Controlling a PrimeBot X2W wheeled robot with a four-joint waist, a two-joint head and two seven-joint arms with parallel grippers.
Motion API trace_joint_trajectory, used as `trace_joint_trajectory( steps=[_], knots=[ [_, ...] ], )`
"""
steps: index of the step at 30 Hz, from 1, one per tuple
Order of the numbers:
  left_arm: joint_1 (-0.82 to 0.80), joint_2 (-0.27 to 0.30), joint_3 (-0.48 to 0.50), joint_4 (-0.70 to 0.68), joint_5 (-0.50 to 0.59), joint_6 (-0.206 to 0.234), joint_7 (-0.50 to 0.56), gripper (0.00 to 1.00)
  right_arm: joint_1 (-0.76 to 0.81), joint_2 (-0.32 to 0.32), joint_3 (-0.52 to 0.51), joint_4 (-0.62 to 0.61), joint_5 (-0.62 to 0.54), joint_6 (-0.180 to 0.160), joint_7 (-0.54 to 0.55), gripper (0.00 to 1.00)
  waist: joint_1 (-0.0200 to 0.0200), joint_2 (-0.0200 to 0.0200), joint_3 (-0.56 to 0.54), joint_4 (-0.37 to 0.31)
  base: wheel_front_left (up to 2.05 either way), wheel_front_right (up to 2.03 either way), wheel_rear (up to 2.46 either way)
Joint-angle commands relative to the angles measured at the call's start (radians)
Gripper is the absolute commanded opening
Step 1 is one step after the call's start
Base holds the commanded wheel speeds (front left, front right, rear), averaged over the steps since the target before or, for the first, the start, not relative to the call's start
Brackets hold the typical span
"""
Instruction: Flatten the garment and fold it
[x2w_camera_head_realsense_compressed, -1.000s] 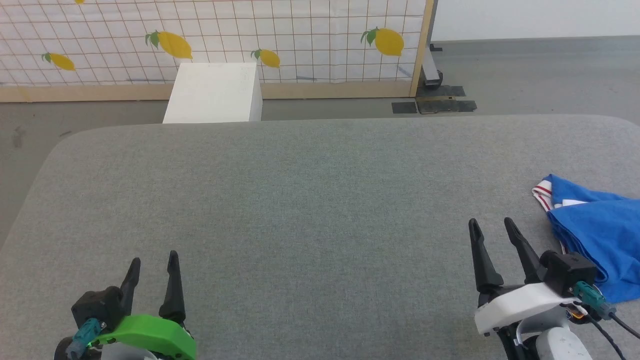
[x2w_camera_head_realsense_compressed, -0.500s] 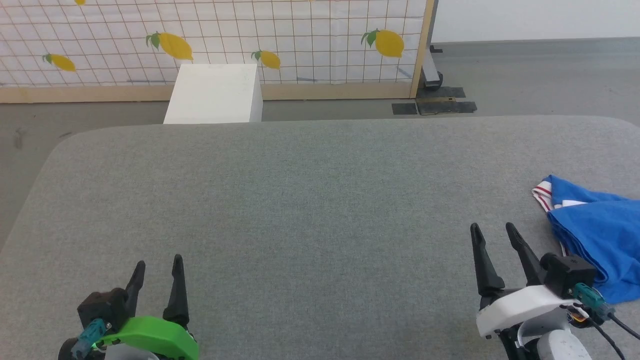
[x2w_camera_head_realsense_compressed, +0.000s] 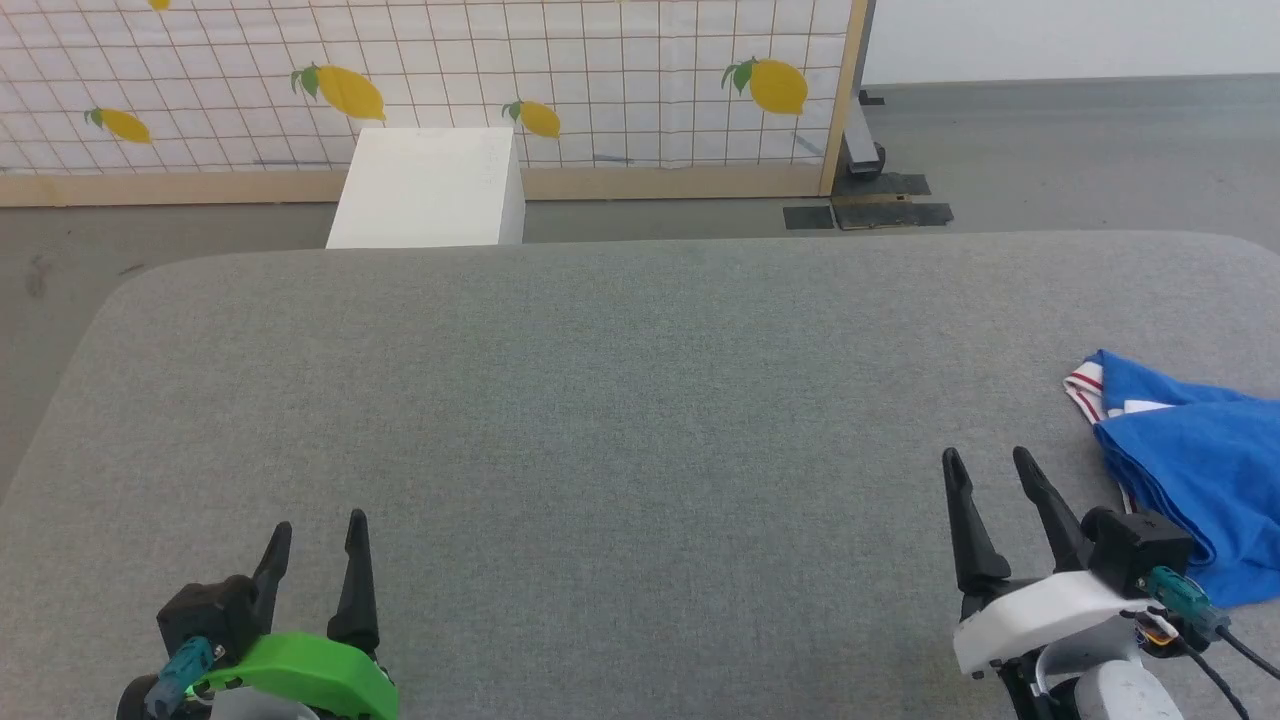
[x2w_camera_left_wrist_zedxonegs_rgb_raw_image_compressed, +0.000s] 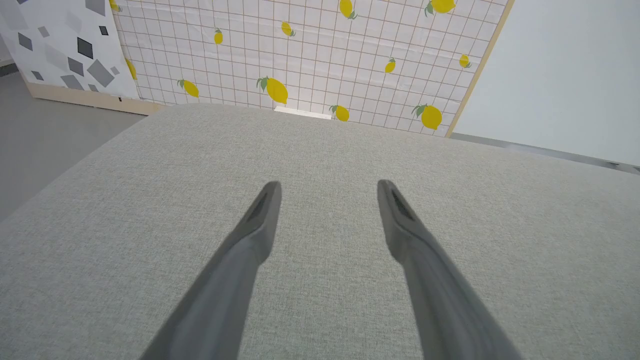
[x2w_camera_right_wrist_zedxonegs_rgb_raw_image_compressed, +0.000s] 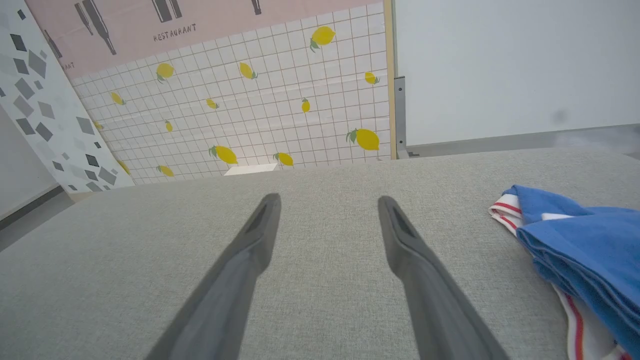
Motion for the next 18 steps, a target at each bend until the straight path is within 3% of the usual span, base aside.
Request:
trace_joint_trajectory(
  steps=[1,6,7,18],
  knots=[
    [0.000,0.009,-0.003,0.001,0.001,0.004,-0.001,1.00,0.009,0.001,0.000,0.002,-0.006,-0.001,0.000,1.00,0.0000,0.0000,-0.001,0.000,0.00,0.00,0.00],
    [0.001,0.011,-0.005,0.007,-0.003,0.003,-0.003,1.00,0.009,0.001,0.002,0.004,-0.005,-0.001,0.000,1.00,0.0000,0.0000,-0.005,-0.001,0.00,0.00,0.00],
    [0.000,0.002,-0.002,0.007,-0.002,0.000,0.000,0.00,0.000,0.000,0.001,0.002,0.000,0.000,0.000,0.00,0.0000,0.0000,-0.005,-0.001,0.00,0.00,0.00],
    [-0.001,-0.008,0.004,0.001,0.016,-0.003,0.008,0.00,0.004,0.000,0.000,-0.012,-0.008,0.000,0.010,0.00,0.0000,0.0000,-0.004,-0.001,0.00,0.00,0.00]
  ],
)
